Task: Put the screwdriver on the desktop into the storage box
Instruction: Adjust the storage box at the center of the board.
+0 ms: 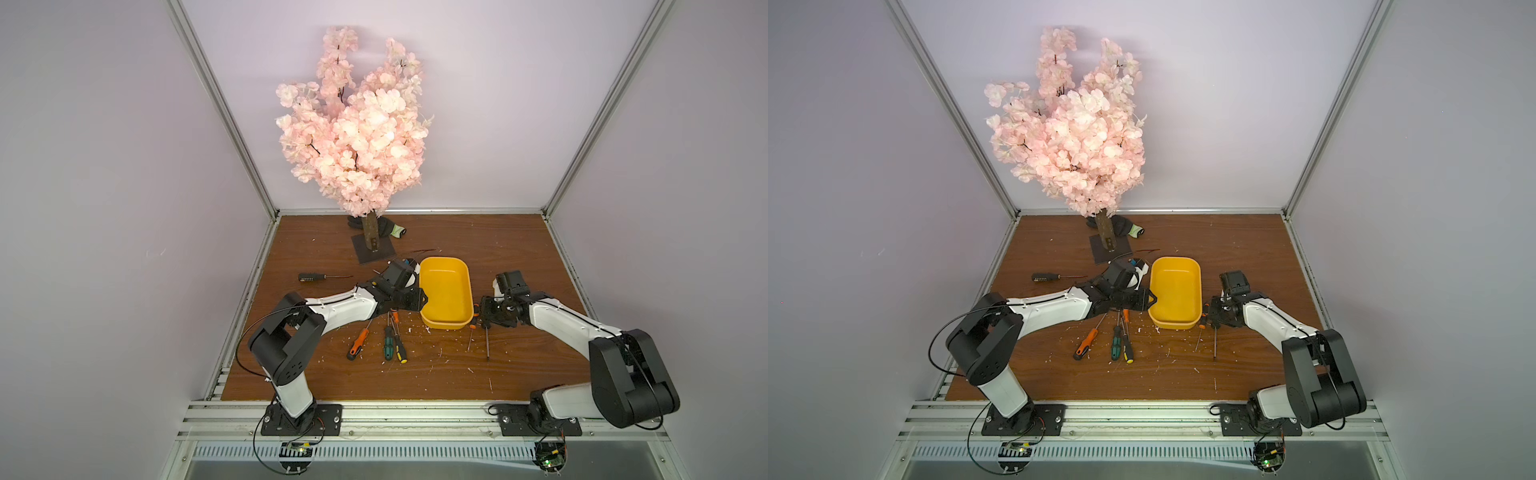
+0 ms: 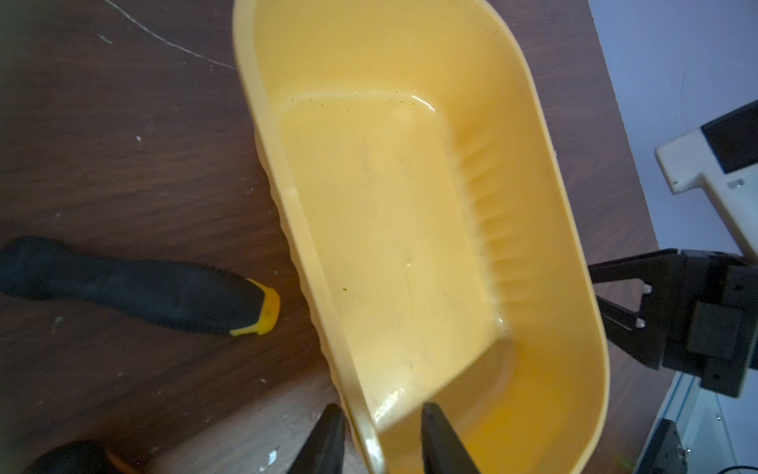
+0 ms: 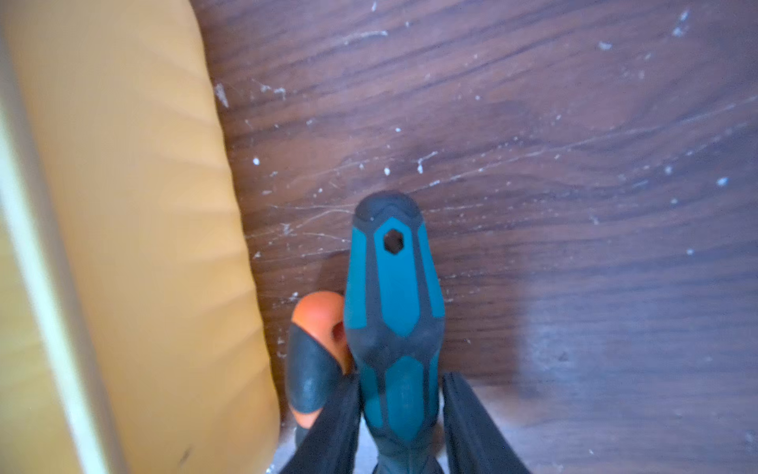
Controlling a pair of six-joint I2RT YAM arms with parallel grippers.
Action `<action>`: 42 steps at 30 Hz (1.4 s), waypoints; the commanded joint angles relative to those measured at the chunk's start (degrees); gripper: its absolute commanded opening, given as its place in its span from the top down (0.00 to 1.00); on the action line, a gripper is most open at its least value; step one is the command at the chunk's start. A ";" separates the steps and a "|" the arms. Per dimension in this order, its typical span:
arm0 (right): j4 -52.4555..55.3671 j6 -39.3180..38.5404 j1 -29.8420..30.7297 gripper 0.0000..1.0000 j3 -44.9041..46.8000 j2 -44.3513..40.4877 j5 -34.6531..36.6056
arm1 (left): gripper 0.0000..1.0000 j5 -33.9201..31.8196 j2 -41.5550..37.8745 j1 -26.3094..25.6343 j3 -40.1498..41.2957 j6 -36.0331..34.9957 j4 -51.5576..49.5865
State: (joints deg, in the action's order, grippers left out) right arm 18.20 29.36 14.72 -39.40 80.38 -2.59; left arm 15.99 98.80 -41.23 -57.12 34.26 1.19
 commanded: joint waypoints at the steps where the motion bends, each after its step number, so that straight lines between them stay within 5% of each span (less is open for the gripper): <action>1: 0.61 -0.35 0.18 0.63 0.54 0.44 2.22 | 0.69 1.02 0.59 -0.43 -0.72 0.39 -0.51; 9: 0.26 -0.97 0.14 0.70 -0.32 1.52 2.74 | 0.76 -0.03 2.52 -0.42 -2.27 1.34 -0.84; 19: -0.52 -1.30 0.13 0.61 -0.53 3.53 2.77 | 0.81 -1.39 3.75 -0.40 -4.56 2.26 -1.28; 32: 2.38 -2.29 0.06 0.73 -3.58 0.47 4.37 | 0.84 -1.75 4.20 -0.43 -5.04 4.04 -1.24; 42: 7.56 -2.64 0.14 0.74 -10.74 -3.38 3.40 | 0.66 -2.66 2.91 -0.42 -4.49 4.31 -1.28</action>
State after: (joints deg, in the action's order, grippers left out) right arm 23.33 27.35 14.87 -47.24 79.77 0.36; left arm 14.50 102.72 -41.25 -61.65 38.87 0.58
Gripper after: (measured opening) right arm 0.322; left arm 0.334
